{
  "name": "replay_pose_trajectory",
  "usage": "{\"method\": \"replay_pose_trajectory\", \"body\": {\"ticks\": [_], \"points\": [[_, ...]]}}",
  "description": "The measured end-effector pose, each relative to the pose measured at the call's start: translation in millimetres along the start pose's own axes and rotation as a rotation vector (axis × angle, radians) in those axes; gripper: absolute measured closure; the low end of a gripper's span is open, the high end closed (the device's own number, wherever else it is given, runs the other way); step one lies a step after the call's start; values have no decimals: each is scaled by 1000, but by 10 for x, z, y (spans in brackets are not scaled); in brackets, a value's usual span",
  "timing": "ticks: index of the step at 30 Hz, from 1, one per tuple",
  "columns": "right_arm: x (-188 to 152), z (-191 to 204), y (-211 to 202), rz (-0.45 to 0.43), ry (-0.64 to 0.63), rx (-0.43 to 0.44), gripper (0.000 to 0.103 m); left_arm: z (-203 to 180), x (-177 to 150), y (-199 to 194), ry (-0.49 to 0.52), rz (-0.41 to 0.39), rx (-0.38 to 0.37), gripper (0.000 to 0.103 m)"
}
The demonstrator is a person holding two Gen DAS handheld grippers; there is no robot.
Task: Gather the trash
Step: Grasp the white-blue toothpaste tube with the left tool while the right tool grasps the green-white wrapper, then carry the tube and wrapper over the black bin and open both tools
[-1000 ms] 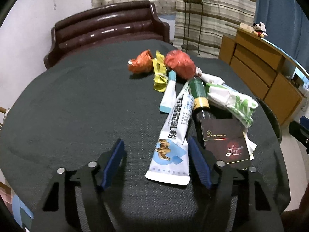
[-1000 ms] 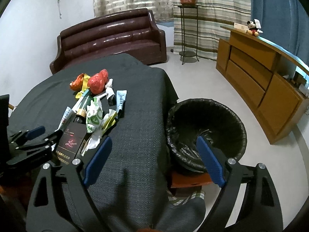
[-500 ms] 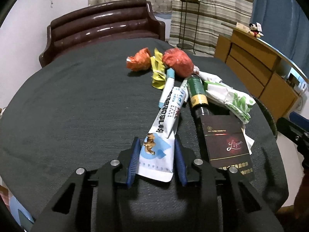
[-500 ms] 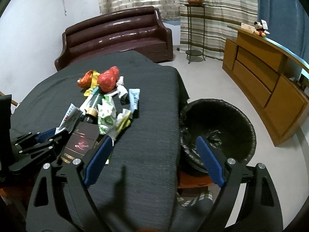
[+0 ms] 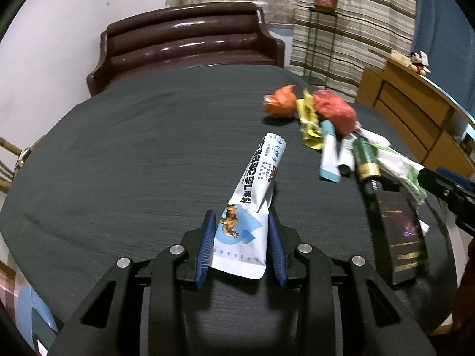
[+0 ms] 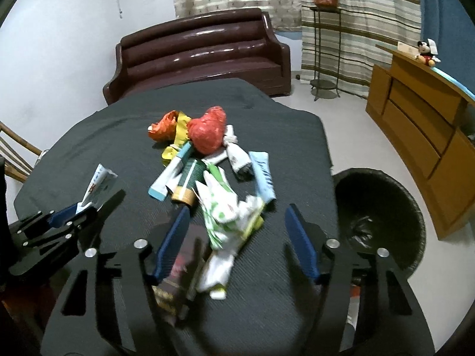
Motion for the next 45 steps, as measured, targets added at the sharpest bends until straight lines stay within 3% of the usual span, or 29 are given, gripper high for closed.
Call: {"method": "replay_pose_trajectory", "body": {"ticks": [3,7,18,27,45], "points": [[8,66,102,17,-9,9,52,71,27,18,-15,1,9,68],[-28,103,242,60,-32,12,72,122,19,54,-27,6,8,68],[17,-41,112,3,2,10,74,-17,54,73,-8,0,-23,68],[106,-337,-86,-49,46,-12,74,-339,112,46,17,-12,-73,68],[-56,-1533,-309,-84,170,-196,74,-1578,298,168,181,-17,-244,68]]}}
Point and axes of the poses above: each gripper's, at about its wrist camera, not at the fingertips, and y roughly the way its jaws point, z to its left, x to its top, the point moved 4 cm from there along y, roughly the way its jaws point, and after that the axes turned 7 degrees about -x, right-handed, at the moved point
